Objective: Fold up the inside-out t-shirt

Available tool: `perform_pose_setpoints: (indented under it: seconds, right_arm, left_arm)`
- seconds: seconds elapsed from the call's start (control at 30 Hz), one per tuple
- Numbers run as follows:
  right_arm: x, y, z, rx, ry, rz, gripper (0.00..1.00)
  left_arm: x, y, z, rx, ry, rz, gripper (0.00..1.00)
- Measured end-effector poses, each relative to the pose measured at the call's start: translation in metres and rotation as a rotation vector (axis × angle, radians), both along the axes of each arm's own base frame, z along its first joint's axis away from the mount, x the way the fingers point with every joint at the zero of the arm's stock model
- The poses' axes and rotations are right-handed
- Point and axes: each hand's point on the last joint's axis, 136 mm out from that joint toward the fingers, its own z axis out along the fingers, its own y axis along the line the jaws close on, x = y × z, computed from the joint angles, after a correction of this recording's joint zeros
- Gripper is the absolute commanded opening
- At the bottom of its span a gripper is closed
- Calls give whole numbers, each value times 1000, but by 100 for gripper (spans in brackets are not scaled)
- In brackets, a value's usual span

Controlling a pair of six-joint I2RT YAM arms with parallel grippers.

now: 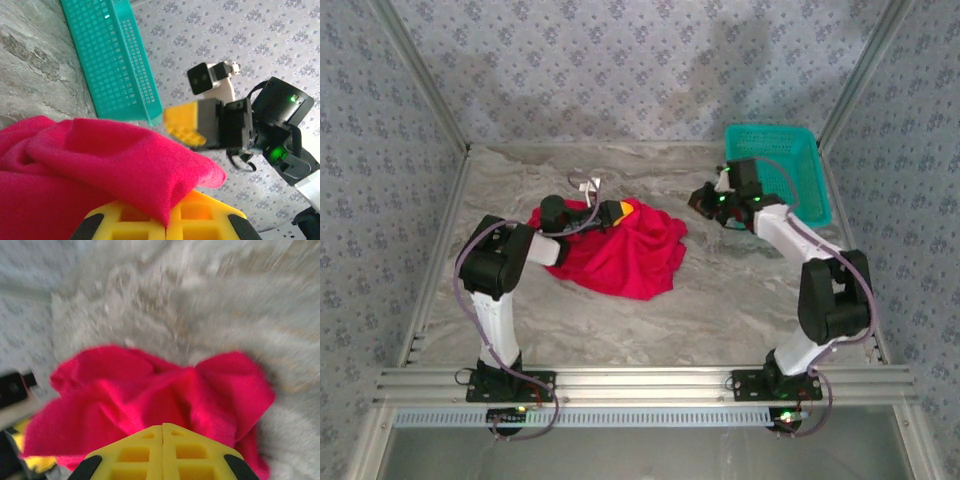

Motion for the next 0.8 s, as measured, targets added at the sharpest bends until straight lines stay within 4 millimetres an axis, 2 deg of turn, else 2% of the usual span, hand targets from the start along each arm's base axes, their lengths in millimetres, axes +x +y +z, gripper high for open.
perform_pose_setpoints:
  seconds: [0.1,0.2,0.33,0.47,0.5,0.63,0.7,0.8]
  right_arm:
    - [-22,39,-6,-34,-17,115,35]
    - [-34,69,-8,-47,-45,199,47]
    - [-32,87,-28,-75,-43,233,56]
    - [-17,97,-65,-139,0,221,58]
    - [-11,99,-74,-152,8,211,55]
    - [11,103,-104,-183,45,157,14]
    - [13,101,-111,-199,59,140,0]
    - [12,97,-101,-209,59,126,0]
  left_arm:
    - [-1,-1,1,-2,2,-3,0]
    - [-1,-1,1,-4,8,-4,0]
    - [-1,-1,1,-6,14,-4,0]
    - [-1,-1,1,-6,14,-4,0]
    - [-1,-1,1,-7,14,-4,0]
    - [-1,-1,1,-8,20,-5,0]
    - [0,-1,1,-8,20,-3,0]
    - [2,2,1,-8,20,3,0]
